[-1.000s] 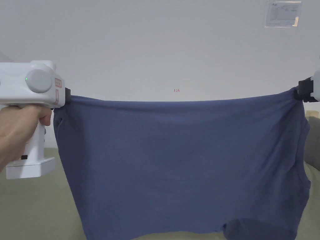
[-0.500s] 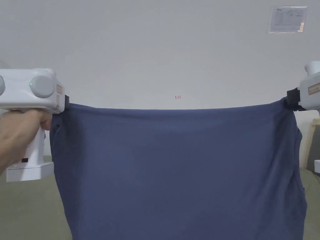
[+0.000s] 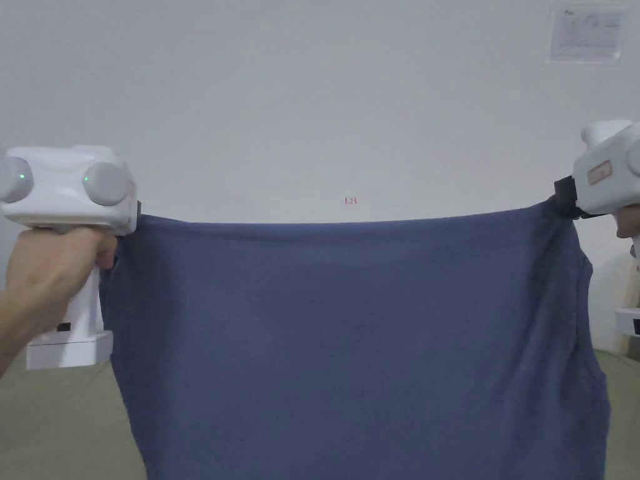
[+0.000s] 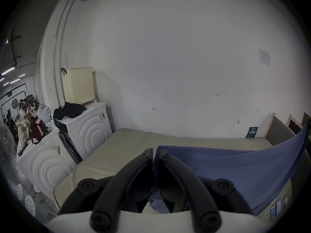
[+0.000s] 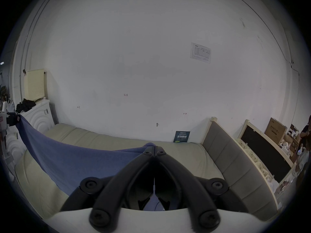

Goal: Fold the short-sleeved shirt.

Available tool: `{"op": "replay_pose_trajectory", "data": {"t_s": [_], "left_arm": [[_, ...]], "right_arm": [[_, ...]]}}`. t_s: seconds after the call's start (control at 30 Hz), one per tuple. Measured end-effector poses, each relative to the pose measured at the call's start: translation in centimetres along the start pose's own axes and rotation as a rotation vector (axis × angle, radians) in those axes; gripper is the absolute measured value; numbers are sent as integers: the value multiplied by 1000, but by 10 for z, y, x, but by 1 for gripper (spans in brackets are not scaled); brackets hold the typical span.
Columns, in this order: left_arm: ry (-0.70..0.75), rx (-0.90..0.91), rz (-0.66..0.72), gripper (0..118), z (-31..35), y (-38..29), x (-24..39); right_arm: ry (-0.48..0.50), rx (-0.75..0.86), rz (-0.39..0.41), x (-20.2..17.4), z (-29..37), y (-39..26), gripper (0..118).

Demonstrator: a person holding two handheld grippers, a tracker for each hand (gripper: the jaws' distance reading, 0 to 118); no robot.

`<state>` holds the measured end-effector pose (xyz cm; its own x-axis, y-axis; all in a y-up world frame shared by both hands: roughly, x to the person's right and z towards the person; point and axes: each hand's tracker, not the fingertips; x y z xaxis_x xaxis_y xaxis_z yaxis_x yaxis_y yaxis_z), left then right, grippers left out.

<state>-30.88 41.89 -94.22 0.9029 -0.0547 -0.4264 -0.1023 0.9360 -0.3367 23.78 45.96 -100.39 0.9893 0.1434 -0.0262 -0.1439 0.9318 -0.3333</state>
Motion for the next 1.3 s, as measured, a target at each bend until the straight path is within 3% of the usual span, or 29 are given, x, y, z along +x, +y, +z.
{"op": "replay_pose_trajectory", "data": {"t_s": [0.2,0.4,0.57,0.67,0.73,0.83,0.9,1.0,1.1,1.2,1.3], "left_arm": [[14,14,-6,6,-41,11,23],[40,10,-14,6,-79,6,45],[34,-44,-46,6,-112,-30,59],[14,-81,-28,6,-124,-70,60],[-39,-133,-33,6,-125,-106,58],[-74,-193,-78,6,-116,-168,51],[-86,-225,-74,6,-101,-210,45],[-93,-292,-109,6,-73,-272,31],[-93,-353,-114,6,-37,-326,10],[-104,-423,-37,6,0,-371,-16],[-106,-467,-41,6,35,-405,-40]], "right_arm": [[-17,-24,34,-6,-60,14,0],[-10,-17,11,-6,-109,15,0],[7,-38,8,-14,-133,-20,0],[10,-90,-3,-14,-138,-62,0],[50,-117,-68,-9,-133,-103,0],[74,-204,-37,-5,-125,-170,0],[74,-255,-58,-2,-110,-216,0],[115,-323,-131,4,-75,-281,0],[113,-367,-105,4,-31,-344,0],[123,-438,-170,6,20,-402,0],[140,-495,-173,9,59,-446,0]]}}
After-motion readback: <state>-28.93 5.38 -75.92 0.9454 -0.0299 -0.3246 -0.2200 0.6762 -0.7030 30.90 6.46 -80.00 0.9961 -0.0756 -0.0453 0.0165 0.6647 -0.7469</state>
